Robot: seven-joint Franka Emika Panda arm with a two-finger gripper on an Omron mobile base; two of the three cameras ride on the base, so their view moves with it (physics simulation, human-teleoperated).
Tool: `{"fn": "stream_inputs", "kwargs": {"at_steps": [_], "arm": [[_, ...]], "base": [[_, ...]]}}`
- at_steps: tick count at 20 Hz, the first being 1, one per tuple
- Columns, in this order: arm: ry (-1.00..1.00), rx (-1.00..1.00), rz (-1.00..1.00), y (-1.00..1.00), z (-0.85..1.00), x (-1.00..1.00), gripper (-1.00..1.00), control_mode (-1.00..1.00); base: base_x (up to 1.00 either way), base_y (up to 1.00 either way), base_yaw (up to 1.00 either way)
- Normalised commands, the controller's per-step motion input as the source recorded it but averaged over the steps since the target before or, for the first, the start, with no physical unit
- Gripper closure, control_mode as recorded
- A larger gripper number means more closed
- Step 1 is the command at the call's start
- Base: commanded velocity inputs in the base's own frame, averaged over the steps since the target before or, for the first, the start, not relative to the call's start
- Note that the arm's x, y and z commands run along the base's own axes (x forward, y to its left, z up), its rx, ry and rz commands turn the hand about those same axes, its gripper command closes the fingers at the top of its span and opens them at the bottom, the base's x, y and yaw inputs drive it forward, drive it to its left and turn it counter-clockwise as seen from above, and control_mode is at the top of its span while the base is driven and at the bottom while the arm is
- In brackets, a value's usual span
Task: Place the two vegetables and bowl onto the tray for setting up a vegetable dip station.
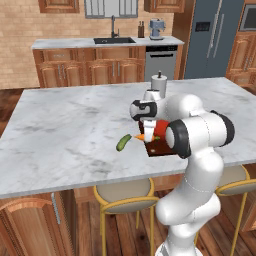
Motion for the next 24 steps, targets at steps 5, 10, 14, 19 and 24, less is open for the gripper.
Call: {"fn": "stream_inputs", "kwargs": {"at_steps": [5,10,14,19,24], "arm": [[0.00,-0.04,0.00,-0.30,0.00,-0.07,1.00,-1.00],[0.00,-0.01,0.00,-0.28,-0.04,-0.08,1.00,-1.00],[0.00,0.00,0.00,-0.18,-0.12,-0.05,1.00,-1.00],[0.00,0.00,0.00,-0.14,-0.16,0.00,1.00,-1.00],[-0.02,-0.01,0.00,-0.12,-0.16,0.00,1.00,-1.00]], "base": [[0.00,0.00,0.00],[0.00,0.00,0.00],[0.00,0.00,0.00],[0.00,0.00,0.00],[0.00,0.00,0.00]]}}
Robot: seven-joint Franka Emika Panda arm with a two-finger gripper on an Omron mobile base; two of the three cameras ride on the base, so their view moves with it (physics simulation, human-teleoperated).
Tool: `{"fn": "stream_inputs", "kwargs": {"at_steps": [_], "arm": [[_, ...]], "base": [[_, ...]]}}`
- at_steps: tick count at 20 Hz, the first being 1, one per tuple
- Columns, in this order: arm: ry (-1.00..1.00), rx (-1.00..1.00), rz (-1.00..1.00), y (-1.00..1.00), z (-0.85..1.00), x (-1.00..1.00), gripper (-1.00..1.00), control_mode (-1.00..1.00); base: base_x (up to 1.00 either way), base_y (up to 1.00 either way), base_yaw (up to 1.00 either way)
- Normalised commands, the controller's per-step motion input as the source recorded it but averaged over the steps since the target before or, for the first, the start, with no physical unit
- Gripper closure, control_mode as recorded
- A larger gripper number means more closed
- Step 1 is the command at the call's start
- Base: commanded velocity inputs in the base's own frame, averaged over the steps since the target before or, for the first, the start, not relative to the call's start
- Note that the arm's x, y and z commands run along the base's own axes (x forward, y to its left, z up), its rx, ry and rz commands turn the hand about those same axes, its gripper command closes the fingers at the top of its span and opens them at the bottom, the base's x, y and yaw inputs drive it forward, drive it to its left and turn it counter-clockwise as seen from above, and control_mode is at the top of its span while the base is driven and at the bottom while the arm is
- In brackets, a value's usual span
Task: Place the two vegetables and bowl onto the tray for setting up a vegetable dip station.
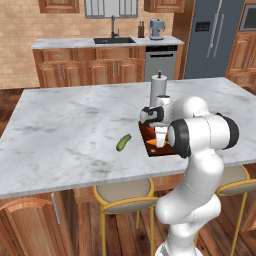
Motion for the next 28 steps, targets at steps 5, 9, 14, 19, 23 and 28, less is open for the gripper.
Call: {"fn": "stream_inputs", "kwargs": {"at_steps": [5,9,14,19,23,28], "arm": [[-0.07,-0.01,0.00,-0.10,-0.13,0.00,1.00,-1.00],[-0.11,-0.01,0.00,-0.07,-0.11,0.00,1.00,-1.00],[-0.15,-0.02,0.00,-0.04,-0.07,0.00,1.00,-1.00],[-0.08,-0.02,0.00,-0.06,-0.04,0.03,1.00,-1.00],[-0.01,-0.01,0.00,-0.07,-0.05,0.04,1.00,-1.00],[0.00,0.00,0.00,-0.07,-0.04,0.05,1.00,-1.00]], "base": [[0.00,0.00,0.00],[0.00,0.00,0.00],[0.00,0.00,0.00],[0.00,0.00,0.00],[0.00,0.00,0.00],[0.00,0.00,0.00]]}}
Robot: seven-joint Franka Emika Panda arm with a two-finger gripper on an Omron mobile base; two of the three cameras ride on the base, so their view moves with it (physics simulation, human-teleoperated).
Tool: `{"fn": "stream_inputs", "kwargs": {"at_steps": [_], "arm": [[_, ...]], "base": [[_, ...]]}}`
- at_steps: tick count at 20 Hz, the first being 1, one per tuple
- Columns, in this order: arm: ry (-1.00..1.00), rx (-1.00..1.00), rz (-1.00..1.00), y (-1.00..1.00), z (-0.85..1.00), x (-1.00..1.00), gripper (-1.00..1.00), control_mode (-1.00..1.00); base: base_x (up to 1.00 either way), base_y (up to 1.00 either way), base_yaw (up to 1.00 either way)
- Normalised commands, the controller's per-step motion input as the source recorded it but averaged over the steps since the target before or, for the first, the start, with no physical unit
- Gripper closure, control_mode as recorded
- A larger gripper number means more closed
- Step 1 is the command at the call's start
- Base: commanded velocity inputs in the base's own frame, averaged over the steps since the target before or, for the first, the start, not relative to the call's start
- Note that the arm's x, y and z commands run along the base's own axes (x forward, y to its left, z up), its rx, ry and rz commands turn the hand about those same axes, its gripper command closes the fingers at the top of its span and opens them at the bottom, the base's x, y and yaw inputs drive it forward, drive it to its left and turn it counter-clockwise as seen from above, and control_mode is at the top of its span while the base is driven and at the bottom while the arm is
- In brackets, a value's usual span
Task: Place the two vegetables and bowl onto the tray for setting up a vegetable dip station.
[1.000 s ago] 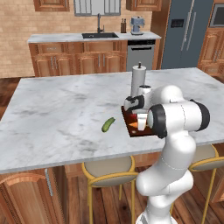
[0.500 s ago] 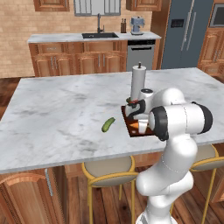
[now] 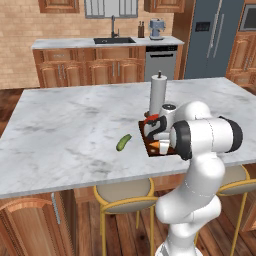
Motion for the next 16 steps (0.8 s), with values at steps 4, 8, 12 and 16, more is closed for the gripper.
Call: {"fn": "stream_inputs", "kwargs": {"at_steps": [4,8,12,16], "arm": [[0.00,0.00,0.00,-0.08,0.00,0.07,1.00,-1.00],[0.00,0.00,0.00,-0.07,0.00,0.07,1.00,-1.00],[0.00,0.00,0.00,-0.06,-0.02,0.09,1.00,-1.00],[0.00,0.00,0.00,-0.04,-0.06,0.10,1.00,-1.00]], "base": [[0.00,0.00,0.00],[0.00,0.00,0.00],[0.00,0.00,0.00],[0.00,0.00,0.00]]}}
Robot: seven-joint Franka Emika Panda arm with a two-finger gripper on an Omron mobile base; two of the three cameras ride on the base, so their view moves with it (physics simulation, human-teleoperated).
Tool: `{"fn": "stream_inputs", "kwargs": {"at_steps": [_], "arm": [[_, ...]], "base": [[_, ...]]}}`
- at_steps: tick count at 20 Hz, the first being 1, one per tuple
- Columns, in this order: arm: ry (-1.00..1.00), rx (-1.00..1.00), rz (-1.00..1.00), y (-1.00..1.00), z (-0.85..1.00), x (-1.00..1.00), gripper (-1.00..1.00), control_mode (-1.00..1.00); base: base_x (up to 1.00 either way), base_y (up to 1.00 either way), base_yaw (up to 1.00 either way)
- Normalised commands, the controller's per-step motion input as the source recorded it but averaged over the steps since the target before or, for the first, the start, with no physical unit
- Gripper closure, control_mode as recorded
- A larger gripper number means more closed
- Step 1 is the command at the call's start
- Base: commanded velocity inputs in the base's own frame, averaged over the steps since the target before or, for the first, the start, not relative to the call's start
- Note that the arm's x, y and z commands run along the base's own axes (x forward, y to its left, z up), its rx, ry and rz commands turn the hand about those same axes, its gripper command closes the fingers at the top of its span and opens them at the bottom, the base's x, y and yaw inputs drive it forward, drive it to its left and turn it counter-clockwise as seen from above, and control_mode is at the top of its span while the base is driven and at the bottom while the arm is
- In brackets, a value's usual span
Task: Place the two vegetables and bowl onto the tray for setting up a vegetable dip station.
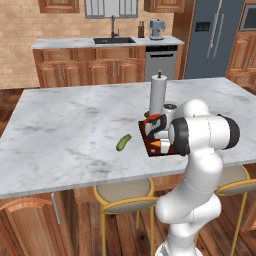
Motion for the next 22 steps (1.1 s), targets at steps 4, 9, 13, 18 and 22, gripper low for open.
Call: {"fn": "stream_inputs", "kwargs": {"at_steps": [4,9,13,18,22], "arm": [[0.00,0.00,0.00,-0.03,-0.08,0.10,1.00,-1.00],[0.00,0.00,0.00,-0.04,-0.08,0.10,1.00,-1.00],[0.00,0.00,0.00,-0.06,-0.06,0.07,1.00,-1.00],[0.00,0.00,0.00,-0.07,-0.06,0.03,1.00,-1.00],[0.00,0.00,0.00,-0.05,-0.09,0.00,1.00,-1.00]], "base": [[0.00,0.00,0.00],[0.00,0.00,0.00],[0.00,0.00,0.00],[0.00,0.00,0.00],[0.00,0.00,0.00]]}}
